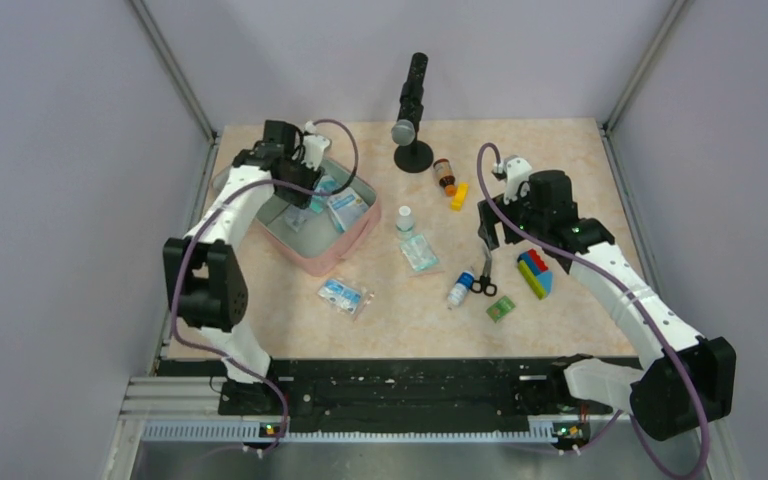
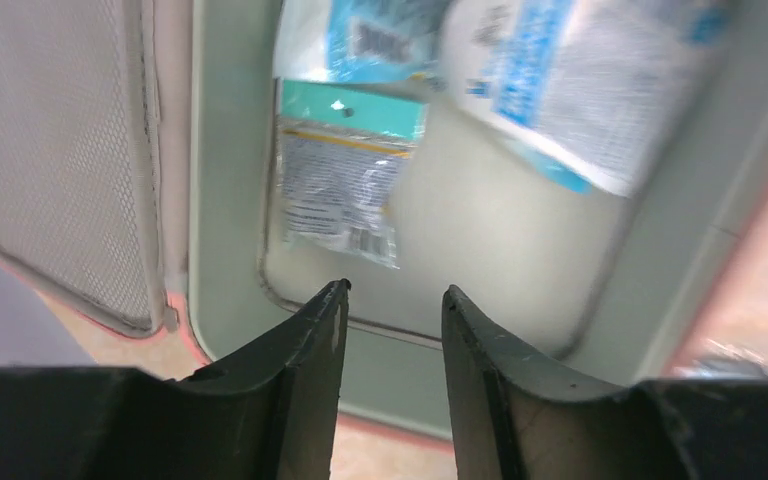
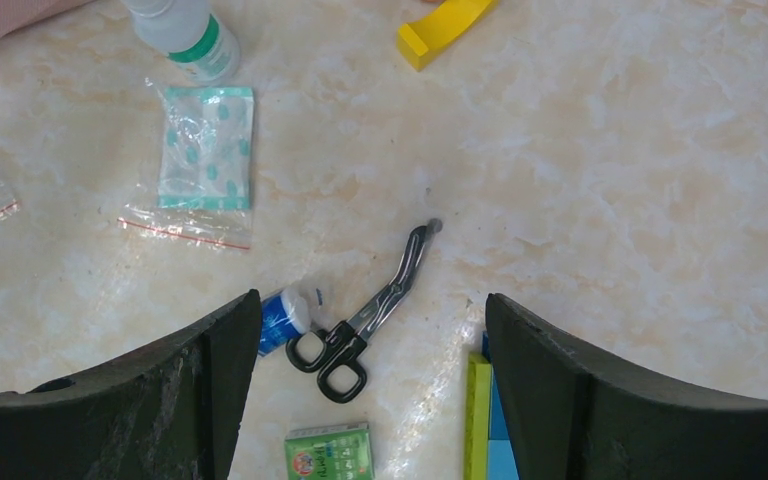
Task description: Organize the medicine kit
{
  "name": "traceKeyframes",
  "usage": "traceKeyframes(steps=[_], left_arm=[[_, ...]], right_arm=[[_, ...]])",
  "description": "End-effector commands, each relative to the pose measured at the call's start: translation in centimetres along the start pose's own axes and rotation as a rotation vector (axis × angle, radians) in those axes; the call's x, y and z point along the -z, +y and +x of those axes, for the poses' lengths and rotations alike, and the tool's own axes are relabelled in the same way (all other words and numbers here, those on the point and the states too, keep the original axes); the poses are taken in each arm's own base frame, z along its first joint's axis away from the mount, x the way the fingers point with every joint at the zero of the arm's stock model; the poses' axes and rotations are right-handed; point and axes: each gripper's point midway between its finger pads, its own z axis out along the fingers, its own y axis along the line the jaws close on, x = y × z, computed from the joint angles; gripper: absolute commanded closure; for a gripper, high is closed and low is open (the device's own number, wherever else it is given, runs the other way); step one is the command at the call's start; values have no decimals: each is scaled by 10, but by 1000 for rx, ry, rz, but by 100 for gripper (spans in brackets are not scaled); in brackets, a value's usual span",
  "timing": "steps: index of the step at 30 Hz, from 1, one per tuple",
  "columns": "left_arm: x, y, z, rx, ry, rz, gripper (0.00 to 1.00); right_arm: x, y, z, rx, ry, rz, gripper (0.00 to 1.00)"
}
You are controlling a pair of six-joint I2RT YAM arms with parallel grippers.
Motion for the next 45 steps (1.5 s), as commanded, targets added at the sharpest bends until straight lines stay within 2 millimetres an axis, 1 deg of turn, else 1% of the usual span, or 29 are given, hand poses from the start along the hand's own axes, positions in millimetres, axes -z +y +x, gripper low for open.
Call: traceKeyframes(steps=[1, 3, 5, 7, 9, 10, 12, 14, 16, 21, 25, 28, 33, 36, 38, 42, 45], left_arm=[[76, -59, -33, -211, -334, 300, 54], [93, -94, -17, -361, -417, 464, 53], [102, -124, 9, -512, -450, 580, 50], [96, -145, 47, -654, -382, 660, 50], [89, -160, 78, -793, -320, 724, 50], [84, -163, 91, -854, -294, 748, 51], [73, -167, 107, -948, -252, 766, 52], [61, -169, 118, -1028, -199, 773, 53], [54, -173, 121, -1063, -174, 784, 53], [34, -181, 118, -1089, -131, 777, 53], [22, -187, 123, -1107, -111, 793, 53], [9, -189, 121, -1128, -104, 771, 53], [-7, -188, 116, -1139, -88, 733, 57], [-14, -188, 124, -1146, -60, 741, 60], [-15, -189, 129, -1144, -45, 753, 65], [-13, -192, 134, -1127, -36, 783, 80], [-8, -195, 136, -1116, -37, 805, 98]], right_arm=[[0, 4, -12, 6, -45, -15, 19], [-1, 4, -14, 4, -52, -19, 19], [-3, 5, -15, 1, -56, -23, 19], [-5, 6, -15, -3, -55, -29, 19], [-5, 6, -16, -5, -57, -32, 19], [-6, 7, -16, -5, -56, -35, 19], [-6, 7, -17, -8, -57, -37, 19], [-6, 8, -17, -7, -58, -40, 19], [-5, 7, -17, -8, -62, -38, 19], [-1, 5, -13, -1, -64, -23, 19], [2, 5, -10, 4, -65, -16, 19], [2, 5, -9, 4, -63, -16, 19], [1, 5, -9, 7, -62, -16, 19], [0, 5, -9, 5, -60, -20, 19], [0, 6, -9, 5, -60, -21, 19], [0, 5, -7, 5, -57, -20, 19], [-1, 6, -5, 4, -54, -23, 19]])
